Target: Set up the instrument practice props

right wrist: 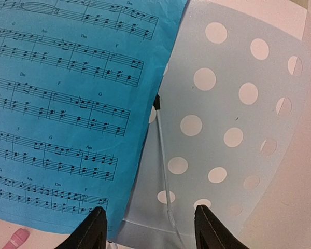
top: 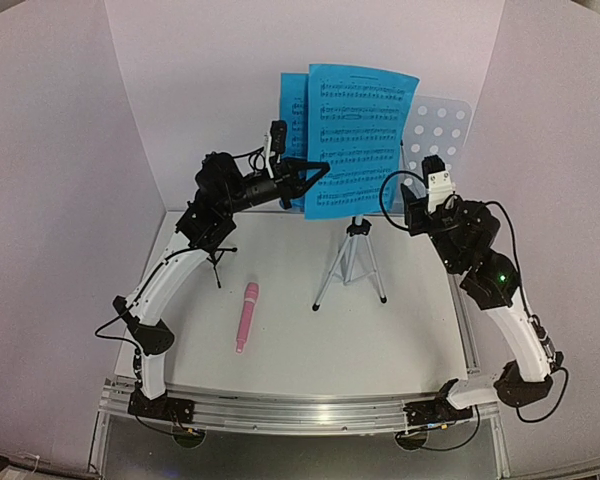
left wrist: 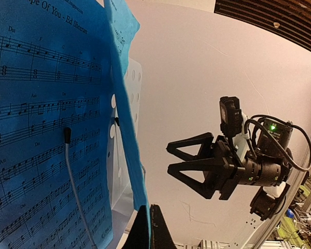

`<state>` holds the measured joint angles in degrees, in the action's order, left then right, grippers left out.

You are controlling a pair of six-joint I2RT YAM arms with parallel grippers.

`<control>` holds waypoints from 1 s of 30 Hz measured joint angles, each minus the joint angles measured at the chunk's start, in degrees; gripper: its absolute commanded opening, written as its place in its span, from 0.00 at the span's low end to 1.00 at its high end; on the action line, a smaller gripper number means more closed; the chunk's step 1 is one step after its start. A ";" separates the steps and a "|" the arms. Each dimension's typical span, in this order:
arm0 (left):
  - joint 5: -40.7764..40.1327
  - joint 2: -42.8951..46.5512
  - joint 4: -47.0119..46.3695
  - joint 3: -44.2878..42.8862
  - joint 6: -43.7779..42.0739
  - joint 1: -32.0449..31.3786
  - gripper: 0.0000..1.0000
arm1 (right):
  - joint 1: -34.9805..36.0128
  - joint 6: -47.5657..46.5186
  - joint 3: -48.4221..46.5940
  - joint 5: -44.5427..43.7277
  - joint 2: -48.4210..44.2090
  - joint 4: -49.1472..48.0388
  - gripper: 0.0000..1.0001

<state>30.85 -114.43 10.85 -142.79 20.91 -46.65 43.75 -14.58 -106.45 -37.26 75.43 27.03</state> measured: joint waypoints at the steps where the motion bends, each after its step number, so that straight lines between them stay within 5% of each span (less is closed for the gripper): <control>1: 0.02 -0.02 -0.05 0.01 -0.04 0.00 0.00 | -0.17 -0.79 -0.02 0.18 -0.13 -0.02 0.58; 11: 0.58 -0.02 -0.87 0.03 -0.50 0.00 0.00 | -7.22 -3.15 -1.66 2.82 4.61 0.13 0.63; 22: 0.92 -0.02 -0.84 0.03 -2.39 0.00 0.00 | -8.46 -1.36 -4.54 5.00 8.25 0.12 0.15; 30: 0.89 -0.04 -1.15 0.08 -3.11 0.11 0.00 | -8.46 1.36 -4.87 4.53 7.99 -0.29 0.00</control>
<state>31.73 -114.47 9.70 -142.71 17.81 -46.54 35.29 -13.22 -111.33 -32.72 83.42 26.73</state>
